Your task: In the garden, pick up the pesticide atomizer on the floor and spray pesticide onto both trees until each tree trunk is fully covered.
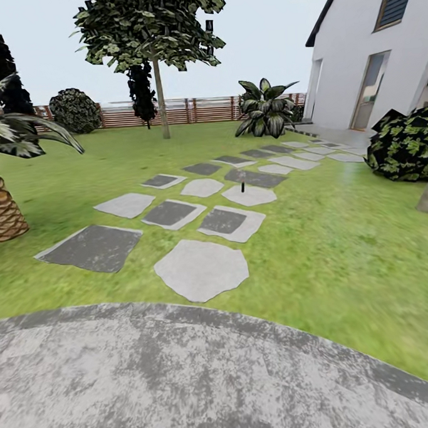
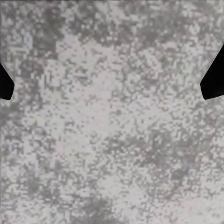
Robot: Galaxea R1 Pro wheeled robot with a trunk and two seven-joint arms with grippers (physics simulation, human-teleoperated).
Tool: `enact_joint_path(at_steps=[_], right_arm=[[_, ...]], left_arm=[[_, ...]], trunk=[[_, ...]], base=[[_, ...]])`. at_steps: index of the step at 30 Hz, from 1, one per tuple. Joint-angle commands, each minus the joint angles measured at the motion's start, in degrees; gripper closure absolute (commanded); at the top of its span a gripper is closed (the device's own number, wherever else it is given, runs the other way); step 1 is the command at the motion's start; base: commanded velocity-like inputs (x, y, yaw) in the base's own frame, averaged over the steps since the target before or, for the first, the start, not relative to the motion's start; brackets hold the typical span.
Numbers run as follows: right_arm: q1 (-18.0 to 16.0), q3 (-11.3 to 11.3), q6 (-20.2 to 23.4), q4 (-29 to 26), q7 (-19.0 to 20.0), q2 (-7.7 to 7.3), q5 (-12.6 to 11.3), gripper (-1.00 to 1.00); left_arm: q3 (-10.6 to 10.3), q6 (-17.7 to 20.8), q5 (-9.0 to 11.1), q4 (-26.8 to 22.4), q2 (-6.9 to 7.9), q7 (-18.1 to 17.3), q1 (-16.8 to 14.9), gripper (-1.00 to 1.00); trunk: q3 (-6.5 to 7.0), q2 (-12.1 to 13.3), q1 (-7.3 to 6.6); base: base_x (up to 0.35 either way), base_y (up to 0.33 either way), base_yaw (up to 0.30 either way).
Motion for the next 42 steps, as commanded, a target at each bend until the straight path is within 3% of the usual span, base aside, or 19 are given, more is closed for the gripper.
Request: enact_joint_path(at_steps=[1,34,42], right_arm=[[0.0,-0.01,0.0,0.0,0.0,-0.02,0.0,-1.0],[-0.01,-0.09,0.0,0.0,0.0,-0.03,0.0,-1.0],[0.0,-0.09,0.0,0.0,0.0,0.01,-0.02,-1.0]], left_arm=[[0.0,0.0,0.0,0.0,0.0,0.0,0.0,-1.0],[-0.05,0.0,0.0,0.0,0.0,0.0,0.0,-1.0],[-0.04,-0.06,0.0,0.0,0.0,0.0,0.0,-1.0]], trunk=[[0.0,0.0,0.0],[0.0,0.0,0.0],[0.0,0.0,0.0]], base=[[0.34,0.0,0.0],[0.34,0.0,-0.001],[0.34,0.0,-0.2]])
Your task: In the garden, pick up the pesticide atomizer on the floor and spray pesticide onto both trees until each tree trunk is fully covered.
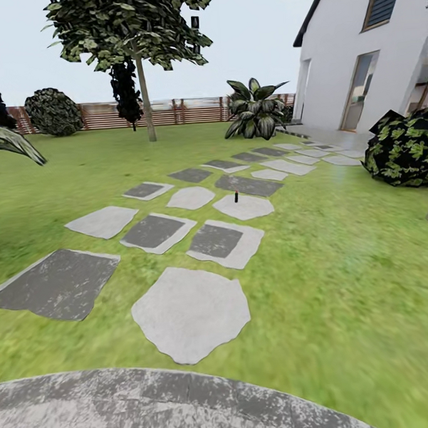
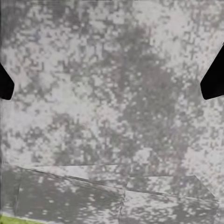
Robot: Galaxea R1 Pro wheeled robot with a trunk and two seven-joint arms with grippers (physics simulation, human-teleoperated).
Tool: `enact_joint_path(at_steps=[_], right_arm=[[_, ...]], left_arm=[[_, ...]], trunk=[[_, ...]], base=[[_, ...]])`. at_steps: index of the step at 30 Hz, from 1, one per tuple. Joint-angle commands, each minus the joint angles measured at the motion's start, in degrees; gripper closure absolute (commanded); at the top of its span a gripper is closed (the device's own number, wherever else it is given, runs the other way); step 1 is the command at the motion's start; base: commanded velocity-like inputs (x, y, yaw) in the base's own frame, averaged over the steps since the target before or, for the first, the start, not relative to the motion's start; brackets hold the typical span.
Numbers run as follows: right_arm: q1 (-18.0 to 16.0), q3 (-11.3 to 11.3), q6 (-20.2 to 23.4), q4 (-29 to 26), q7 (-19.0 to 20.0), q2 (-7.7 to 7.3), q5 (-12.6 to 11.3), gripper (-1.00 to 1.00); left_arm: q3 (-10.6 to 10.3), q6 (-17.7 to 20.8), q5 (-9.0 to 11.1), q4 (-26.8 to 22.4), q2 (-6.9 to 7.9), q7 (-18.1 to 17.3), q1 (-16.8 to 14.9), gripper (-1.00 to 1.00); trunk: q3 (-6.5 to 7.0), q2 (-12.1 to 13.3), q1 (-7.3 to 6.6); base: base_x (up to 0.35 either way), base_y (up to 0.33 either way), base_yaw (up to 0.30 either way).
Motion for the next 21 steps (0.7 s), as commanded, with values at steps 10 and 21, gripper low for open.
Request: enact_joint_path(at_steps=[10,21], right_arm=[[0.0,0.0,0.0,0.0,0.0,-0.03,0.01,-1.0],[-0.02,0.0,0.0,0.0,0.0,-0.01,0.02,-1.0]], left_arm=[[-0.02,-0.02,0.0,0.0,0.0,0.0,0.0,-1.0],[-0.05,-0.02,0.0,0.0,0.0,0.0,0.0,-1.0]], trunk=[[0.0,0.0,0.0],[0.0,0.0,0.0]], base=[[0.34,0.0,-0.021],[0.34,0.0,0.0]])
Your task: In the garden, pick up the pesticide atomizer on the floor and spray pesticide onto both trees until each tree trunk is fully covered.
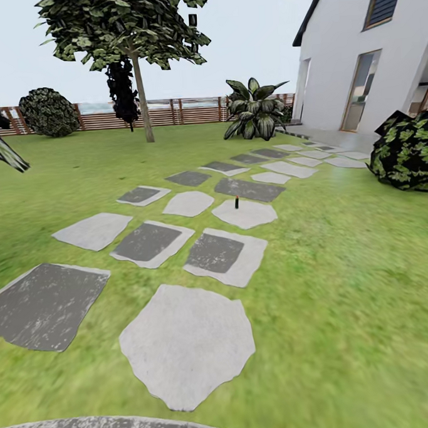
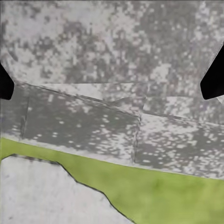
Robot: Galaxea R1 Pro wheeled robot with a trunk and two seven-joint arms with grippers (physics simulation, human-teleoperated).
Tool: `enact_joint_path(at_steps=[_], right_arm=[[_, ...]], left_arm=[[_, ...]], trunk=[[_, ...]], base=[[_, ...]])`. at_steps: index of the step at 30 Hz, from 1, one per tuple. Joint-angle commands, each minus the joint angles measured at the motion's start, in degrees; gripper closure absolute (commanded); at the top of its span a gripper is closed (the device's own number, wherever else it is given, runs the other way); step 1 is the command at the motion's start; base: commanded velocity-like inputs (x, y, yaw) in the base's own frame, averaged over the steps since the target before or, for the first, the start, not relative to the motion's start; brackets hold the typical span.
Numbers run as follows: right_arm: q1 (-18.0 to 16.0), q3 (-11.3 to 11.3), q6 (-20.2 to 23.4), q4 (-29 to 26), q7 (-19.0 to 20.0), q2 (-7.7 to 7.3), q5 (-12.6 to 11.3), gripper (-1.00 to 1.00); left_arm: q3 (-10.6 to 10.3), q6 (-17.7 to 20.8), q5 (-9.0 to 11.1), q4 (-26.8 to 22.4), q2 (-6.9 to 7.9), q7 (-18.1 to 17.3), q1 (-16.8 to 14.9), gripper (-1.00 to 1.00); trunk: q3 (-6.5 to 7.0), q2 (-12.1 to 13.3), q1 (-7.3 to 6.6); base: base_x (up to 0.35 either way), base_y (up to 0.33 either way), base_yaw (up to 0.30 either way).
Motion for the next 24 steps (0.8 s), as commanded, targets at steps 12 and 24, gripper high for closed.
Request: enact_joint_path(at_steps=[12,24], right_arm=[[0.01,0.0,0.0,0.0,0.0,-0.01,0.0,-1.0],[0.0,0.0,0.0,0.0,0.0,-0.01,0.0,-1.0]], left_arm=[[0.0,0.0,0.0,0.0,0.0,0.0,0.0,-1.0],[0.07,0.0,0.03,0.0,0.0,0.0,0.0,-1.0]], trunk=[[0.0,0.0,0.0],[0.0,0.0,0.0]], base=[[0.34,0.0,0.0],[0.34,0.0,0.0]])
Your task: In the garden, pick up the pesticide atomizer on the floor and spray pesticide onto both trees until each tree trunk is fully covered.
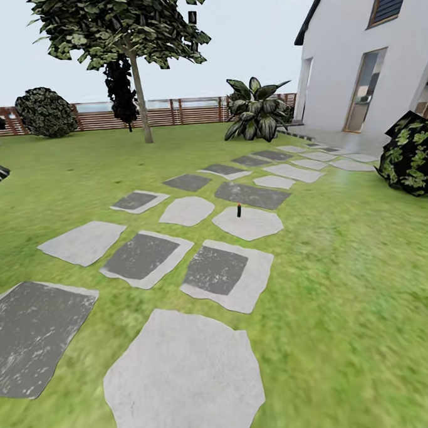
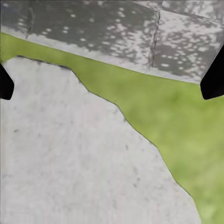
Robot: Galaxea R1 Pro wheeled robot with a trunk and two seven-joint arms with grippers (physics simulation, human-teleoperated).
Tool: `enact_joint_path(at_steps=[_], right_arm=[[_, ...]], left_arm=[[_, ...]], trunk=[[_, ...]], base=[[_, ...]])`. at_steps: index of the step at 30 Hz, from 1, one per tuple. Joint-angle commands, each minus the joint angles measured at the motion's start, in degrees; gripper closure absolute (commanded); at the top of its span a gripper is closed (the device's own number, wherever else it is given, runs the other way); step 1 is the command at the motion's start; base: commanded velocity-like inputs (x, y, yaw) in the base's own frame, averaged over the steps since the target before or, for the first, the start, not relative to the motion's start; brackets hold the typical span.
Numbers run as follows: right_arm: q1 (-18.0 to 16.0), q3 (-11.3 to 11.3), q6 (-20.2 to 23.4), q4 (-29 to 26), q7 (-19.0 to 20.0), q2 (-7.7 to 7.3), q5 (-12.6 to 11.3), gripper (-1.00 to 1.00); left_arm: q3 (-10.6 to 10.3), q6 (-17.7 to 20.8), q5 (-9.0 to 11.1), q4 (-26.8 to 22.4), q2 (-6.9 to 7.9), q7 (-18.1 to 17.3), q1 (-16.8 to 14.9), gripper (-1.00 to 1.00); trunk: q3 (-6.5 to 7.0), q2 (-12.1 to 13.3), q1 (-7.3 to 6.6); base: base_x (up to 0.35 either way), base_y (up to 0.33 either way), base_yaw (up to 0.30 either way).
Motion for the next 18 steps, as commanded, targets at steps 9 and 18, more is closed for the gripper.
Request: enact_joint_path(at_steps=[9,18], right_arm=[[0.01,0.0,0.0,0.0,-0.06,0.02,0.0,-1.0],[0.02,0.0,0.0,0.0,-0.02,0.0,0.0,-1.0]], left_arm=[[-0.01,0.0,-0.02,0.0,0.0,0.0,0.0,-1.0],[-0.07,0.0,-0.03,0.0,0.0,0.0,0.0,-1.0]], trunk=[[0.0,0.0,0.0],[0.0,0.0,0.0]], base=[[0.34,0.0,0.0],[0.34,0.0,0.0]])
